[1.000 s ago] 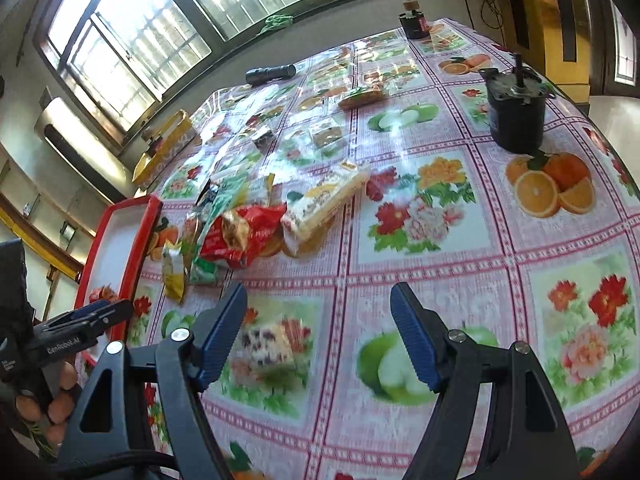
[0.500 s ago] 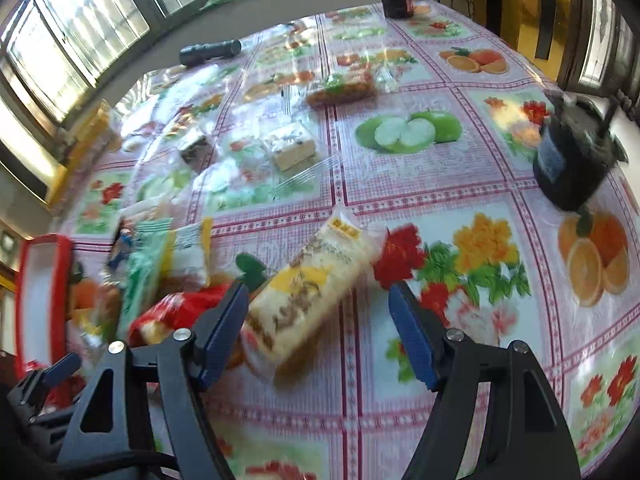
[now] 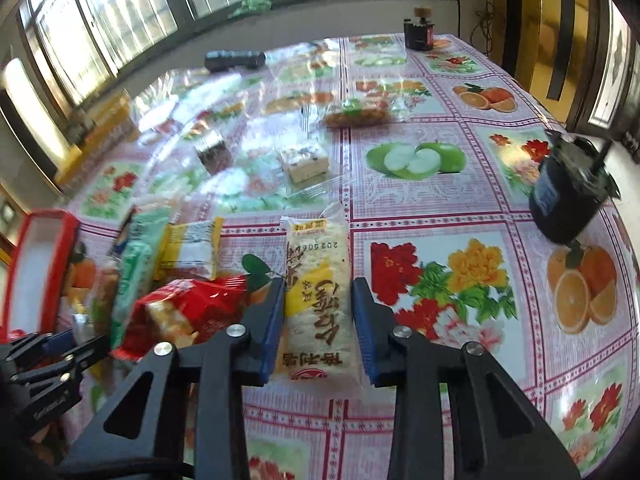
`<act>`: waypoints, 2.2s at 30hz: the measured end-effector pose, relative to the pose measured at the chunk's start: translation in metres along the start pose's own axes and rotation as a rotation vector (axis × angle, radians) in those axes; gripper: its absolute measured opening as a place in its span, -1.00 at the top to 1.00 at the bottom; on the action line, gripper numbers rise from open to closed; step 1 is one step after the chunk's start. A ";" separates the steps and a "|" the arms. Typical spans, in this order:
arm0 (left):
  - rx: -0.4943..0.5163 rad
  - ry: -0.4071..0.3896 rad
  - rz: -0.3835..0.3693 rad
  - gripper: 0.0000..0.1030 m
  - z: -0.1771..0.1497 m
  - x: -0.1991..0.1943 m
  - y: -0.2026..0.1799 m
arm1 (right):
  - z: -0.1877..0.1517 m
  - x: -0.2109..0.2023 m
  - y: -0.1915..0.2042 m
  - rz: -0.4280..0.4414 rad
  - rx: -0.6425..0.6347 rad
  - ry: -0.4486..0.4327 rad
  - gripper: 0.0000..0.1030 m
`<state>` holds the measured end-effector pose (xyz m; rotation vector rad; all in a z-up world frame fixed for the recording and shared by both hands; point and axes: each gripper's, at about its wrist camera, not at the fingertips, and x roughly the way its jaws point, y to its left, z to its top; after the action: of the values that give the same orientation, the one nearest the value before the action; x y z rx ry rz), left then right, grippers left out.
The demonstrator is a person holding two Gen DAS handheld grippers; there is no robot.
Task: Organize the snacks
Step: 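Grasp the yellow-green biscuit pack with the left tool while the right grasps the cream bar pack, then carry both packs into the red-rimmed tray and open both tools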
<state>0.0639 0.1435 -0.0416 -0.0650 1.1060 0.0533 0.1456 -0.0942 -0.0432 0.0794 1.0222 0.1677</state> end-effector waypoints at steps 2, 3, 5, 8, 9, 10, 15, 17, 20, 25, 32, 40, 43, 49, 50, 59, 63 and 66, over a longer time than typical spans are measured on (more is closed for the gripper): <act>-0.007 -0.019 -0.008 0.24 -0.002 -0.011 0.000 | -0.004 -0.013 -0.009 0.037 0.036 -0.014 0.32; -0.014 -0.032 -0.011 0.24 -0.003 -0.019 0.000 | -0.005 -0.017 -0.012 0.057 0.051 -0.018 0.32; -0.024 -0.047 -0.013 0.24 -0.003 -0.030 -0.001 | -0.009 -0.029 -0.017 0.085 0.073 -0.028 0.32; -0.037 -0.063 -0.019 0.24 -0.009 -0.044 -0.002 | -0.015 -0.047 -0.017 0.130 0.081 -0.043 0.32; -0.038 -0.070 -0.019 0.24 -0.011 -0.049 -0.003 | -0.016 -0.051 -0.016 0.149 0.082 -0.046 0.32; -0.039 -0.076 -0.021 0.24 -0.014 -0.054 -0.004 | -0.019 -0.058 -0.014 0.168 0.079 -0.051 0.32; -0.048 -0.113 -0.025 0.24 -0.031 -0.081 0.000 | -0.028 -0.082 -0.002 0.227 0.052 -0.073 0.32; -0.059 -0.129 -0.031 0.24 -0.038 -0.091 0.007 | -0.032 -0.090 0.006 0.250 0.036 -0.081 0.32; -0.076 -0.150 -0.031 0.24 -0.046 -0.104 0.016 | -0.036 -0.096 0.017 0.299 0.025 -0.079 0.32; -0.113 -0.172 0.008 0.24 -0.055 -0.117 0.028 | -0.041 -0.102 0.039 0.345 -0.014 -0.077 0.32; -0.190 -0.206 0.146 0.24 -0.064 -0.128 0.049 | -0.051 -0.101 0.064 0.375 -0.047 -0.053 0.32; -0.237 -0.215 0.176 0.24 -0.077 -0.137 0.073 | -0.058 -0.097 0.090 0.400 -0.099 -0.016 0.32; -0.251 -0.216 0.187 0.24 -0.080 -0.138 0.080 | -0.060 -0.097 0.098 0.406 -0.116 -0.007 0.32; -0.287 -0.217 0.210 0.24 -0.083 -0.139 0.099 | -0.061 -0.095 0.114 0.421 -0.148 0.011 0.32; -0.291 -0.218 0.210 0.24 -0.083 -0.139 0.102 | -0.060 -0.094 0.118 0.424 -0.158 0.012 0.32; -0.399 -0.222 0.269 0.24 -0.082 -0.143 0.163 | -0.045 -0.079 0.169 0.482 -0.237 0.036 0.32; -0.415 -0.221 0.282 0.24 -0.078 -0.138 0.173 | -0.039 -0.069 0.195 0.514 -0.264 0.053 0.32; -0.408 -0.216 0.283 0.24 -0.072 -0.131 0.176 | -0.033 -0.060 0.215 0.534 -0.283 0.064 0.32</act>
<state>-0.0717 0.3115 0.0389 -0.2622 0.8685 0.5283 0.0649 0.1062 0.0207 0.0888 1.0136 0.8032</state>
